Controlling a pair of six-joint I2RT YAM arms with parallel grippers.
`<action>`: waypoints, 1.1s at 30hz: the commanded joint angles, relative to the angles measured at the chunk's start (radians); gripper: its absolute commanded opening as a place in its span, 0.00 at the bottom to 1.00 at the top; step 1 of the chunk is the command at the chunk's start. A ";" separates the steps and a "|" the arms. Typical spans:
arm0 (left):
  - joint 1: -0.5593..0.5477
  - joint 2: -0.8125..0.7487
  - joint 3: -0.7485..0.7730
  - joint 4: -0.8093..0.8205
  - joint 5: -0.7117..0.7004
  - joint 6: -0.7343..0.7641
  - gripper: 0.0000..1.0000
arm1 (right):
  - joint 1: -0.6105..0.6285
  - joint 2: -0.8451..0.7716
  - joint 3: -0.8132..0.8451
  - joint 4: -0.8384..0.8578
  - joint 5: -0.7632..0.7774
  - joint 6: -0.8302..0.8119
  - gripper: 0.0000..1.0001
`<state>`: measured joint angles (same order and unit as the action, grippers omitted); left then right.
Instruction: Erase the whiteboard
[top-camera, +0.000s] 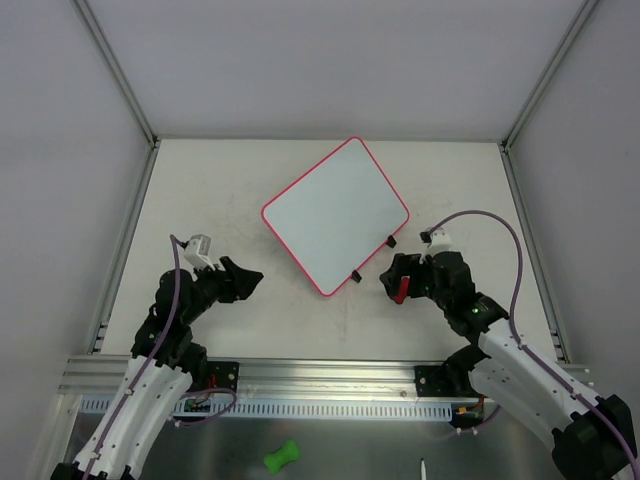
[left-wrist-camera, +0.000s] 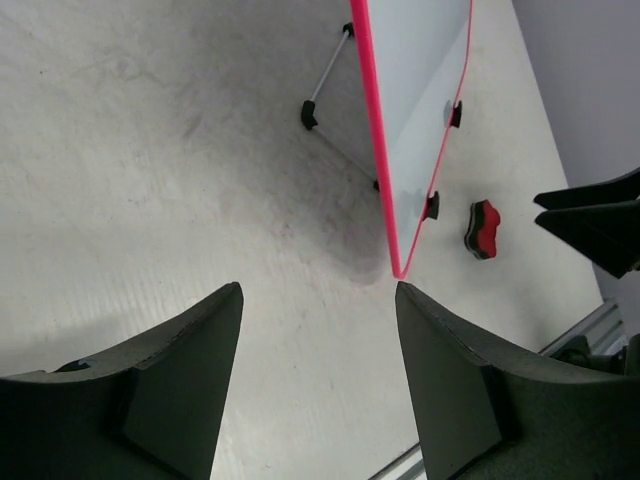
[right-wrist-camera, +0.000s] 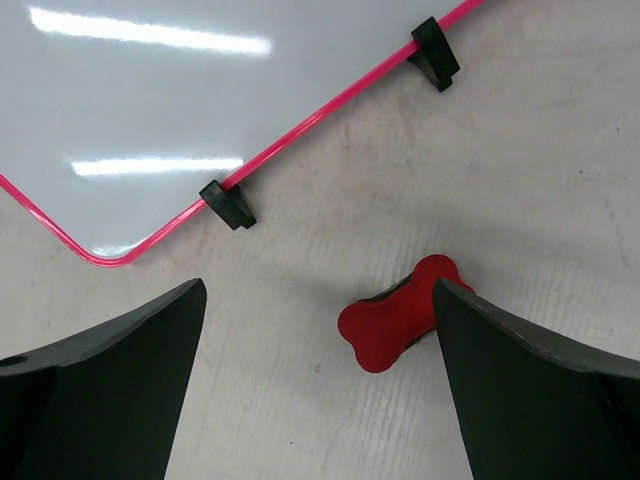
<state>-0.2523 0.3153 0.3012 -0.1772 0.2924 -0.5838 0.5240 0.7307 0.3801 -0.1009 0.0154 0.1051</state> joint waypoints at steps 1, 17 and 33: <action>-0.054 -0.086 -0.046 -0.005 -0.171 0.065 0.63 | 0.021 -0.022 -0.007 0.063 0.034 -0.028 0.99; -0.056 -0.236 -0.139 0.070 -0.064 0.139 0.67 | 0.102 -0.074 -0.052 0.095 0.118 -0.059 0.99; -0.056 -0.249 -0.155 0.073 -0.073 0.124 0.97 | 0.123 -0.045 -0.053 0.124 0.152 -0.062 0.99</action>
<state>-0.3023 0.0765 0.1581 -0.1398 0.2092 -0.4656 0.6403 0.6823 0.3290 -0.0296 0.1387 0.0620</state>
